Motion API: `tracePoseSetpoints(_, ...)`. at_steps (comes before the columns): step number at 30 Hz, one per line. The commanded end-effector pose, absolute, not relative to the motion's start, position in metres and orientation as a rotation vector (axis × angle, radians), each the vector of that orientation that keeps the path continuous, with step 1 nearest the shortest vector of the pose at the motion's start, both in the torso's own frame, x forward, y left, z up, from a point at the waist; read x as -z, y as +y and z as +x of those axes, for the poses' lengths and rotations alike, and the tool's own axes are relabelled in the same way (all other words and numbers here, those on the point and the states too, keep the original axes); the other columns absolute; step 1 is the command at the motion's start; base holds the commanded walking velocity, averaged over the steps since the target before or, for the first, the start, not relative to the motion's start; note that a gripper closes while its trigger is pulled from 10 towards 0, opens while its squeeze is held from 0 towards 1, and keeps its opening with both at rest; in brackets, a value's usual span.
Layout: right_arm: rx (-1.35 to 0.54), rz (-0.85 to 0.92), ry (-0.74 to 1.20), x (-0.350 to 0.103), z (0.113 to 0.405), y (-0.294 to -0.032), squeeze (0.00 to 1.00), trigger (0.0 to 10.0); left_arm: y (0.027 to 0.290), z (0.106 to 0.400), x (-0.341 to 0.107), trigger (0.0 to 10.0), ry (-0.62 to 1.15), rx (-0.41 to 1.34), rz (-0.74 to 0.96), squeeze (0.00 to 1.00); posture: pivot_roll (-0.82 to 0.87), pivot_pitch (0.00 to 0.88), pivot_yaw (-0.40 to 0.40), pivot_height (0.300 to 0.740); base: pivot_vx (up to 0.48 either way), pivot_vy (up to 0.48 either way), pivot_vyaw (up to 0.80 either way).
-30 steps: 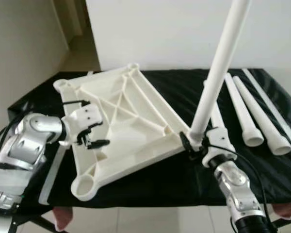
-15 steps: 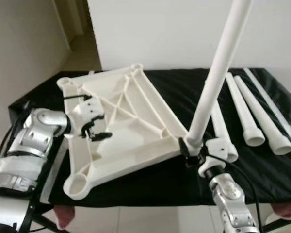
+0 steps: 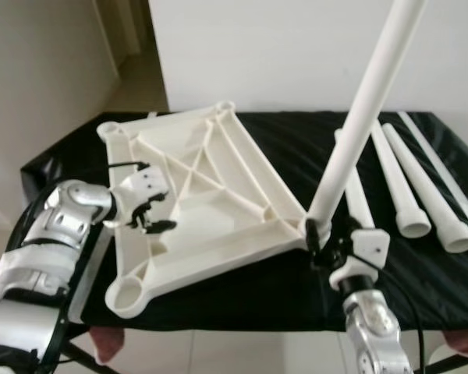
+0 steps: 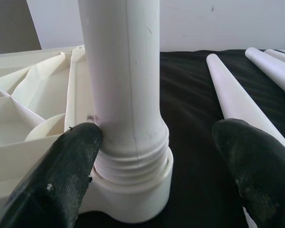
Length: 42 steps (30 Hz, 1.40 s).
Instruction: Building children table
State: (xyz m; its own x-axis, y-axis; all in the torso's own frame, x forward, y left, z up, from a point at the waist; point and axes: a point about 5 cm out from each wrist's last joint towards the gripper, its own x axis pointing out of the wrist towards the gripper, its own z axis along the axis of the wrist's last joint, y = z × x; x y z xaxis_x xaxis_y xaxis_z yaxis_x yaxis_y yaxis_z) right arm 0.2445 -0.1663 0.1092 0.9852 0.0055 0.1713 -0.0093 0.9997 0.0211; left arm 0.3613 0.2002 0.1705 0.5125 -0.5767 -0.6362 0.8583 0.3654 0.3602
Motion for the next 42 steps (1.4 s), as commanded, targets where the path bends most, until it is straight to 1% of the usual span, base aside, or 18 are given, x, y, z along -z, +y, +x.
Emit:
tracePoseSetpoints(1, 0.009, 0.026, -0.156, -0.107, 0.243, -0.164, 0.0, 10.0, 0.213, 0.379, -0.178, 10.0, 0.278, 0.522, 0.822, 0.0, -0.04, 0.0, 0.026, 0.74, 0.0, 0.0, 0.0)
tracePoseSetpoints(4, 0.012, 0.031, -0.153, -0.107, 0.243, -0.163, 0.0, 10.0, 0.213, 0.38, -0.177, 10.0, 0.28, 0.512, 0.835, 0.0, -0.04, 0.0, 0.027, 0.74, 0.0, 0.0, 0.0)
tracePoseSetpoints(8, 0.026, 0.041, -0.158, -0.108, 0.242, -0.161, 0.0, 10.0, 0.214, 0.38, -0.172, 10.0, 0.29, 0.508, 0.948, 0.0, -0.05, 0.0, 0.032, 0.74, 0.0, 0.0, 0.0)
tracePoseSetpoints(9, 0.03, 0.042, -0.159, -0.109, 0.242, -0.162, 0.0, 10.0, 0.215, 0.381, -0.172, 10.0, 0.288, 0.504, 0.931, 0.0, -0.05, 0.0, 0.032, 0.74, 0.0, 0.0, 0.0)
tracePoseSetpoints(11, 0.038, 0.044, -0.163, -0.109, 0.241, -0.164, 0.0, 10.0, 0.213, 0.384, -0.183, 10.0, 0.231, 0.48, 0.822, 0.0, -0.05, 0.0, 0.032, 0.74, 0.0, 0.0, 0.0)
tracePoseSetpoints(12, 0.038, 0.044, -0.163, -0.109, 0.241, -0.164, 0.0, 10.0, 0.213, 0.384, -0.183, 10.0, 0.231, 0.48, 0.822, 0.0, -0.05, 0.0, 0.032, 0.74, 0.0, 0.0, 0.0)
tracePoseSetpoints(14, 0.047, 0.04, -0.162, -0.109, 0.239, -0.166, 0.0, 10.0, 0.214, 0.388, -0.191, 10.0, 0.196, 0.463, 0.747, 0.0, -0.05, 0.0, 0.031, 0.74, 0.0, 0.0, 0.0)
tracePoseSetpoints(17, 0.052, 0.03, -0.162, -0.108, 0.238, -0.167, 0.0, 10.0, 0.218, 0.39, -0.196, 10.0, 0.188, 0.437, 0.739, 0.0, -0.05, 0.0, 0.029, 0.74, 0.0, 0.0, 0.0)
tracePoseSetpoints(20, 0.042, 0.003, -0.163, -0.107, 0.238, -0.165, 0.0, 10.0, 0.224, 0.391, -0.199, 10.0, 0.187, 0.4, 0.769, 0.0, -0.05, 0.0, 0.028, 0.74, 0.0, 0.0, 0.0)
tracePoseSetpoints(27, 0.039, 0.015, -0.162, -0.106, 0.241, -0.16, 0.0, 10.0, 0.225, 0.39, -0.191, 10.0, 0.201, 0.393, 0.82, 0.0, -0.05, 0.0, 0.023, 0.74, 0.0, 0.0, 0.0)
tracePoseSetpoints(32, 0.046, 0.025, -0.157, -0.105, 0.24, -0.16, 0.0, 10.0, 0.234, 0.387, -0.182, 10.0, 0.241, 0.361, 0.911, 0.0, -0.05, 0.0, 0.021, 0.74, 0.0, 0.0, 0.0)
tracePoseSetpoints(39, 0.058, 0.017, -0.157, -0.105, 0.238, -0.165, 0.0, 10.0, 0.241, 0.386, -0.181, 10.0, 0.258, 0.337, 0.945, 0.0, -0.05, 0.0, 0.021, 0.74, 0.0, 0.0, 0.0)
tracePoseSetpoints(42, 0.056, 0.016, -0.154, -0.104, 0.237, -0.166, 0.0, 10.0, 0.243, 0.386, -0.18, 10.0, 0.263, 0.333, 0.93, 0.0, -0.05, 0.0, 0.021, 0.74, 0.0, 0.0, 0.0)
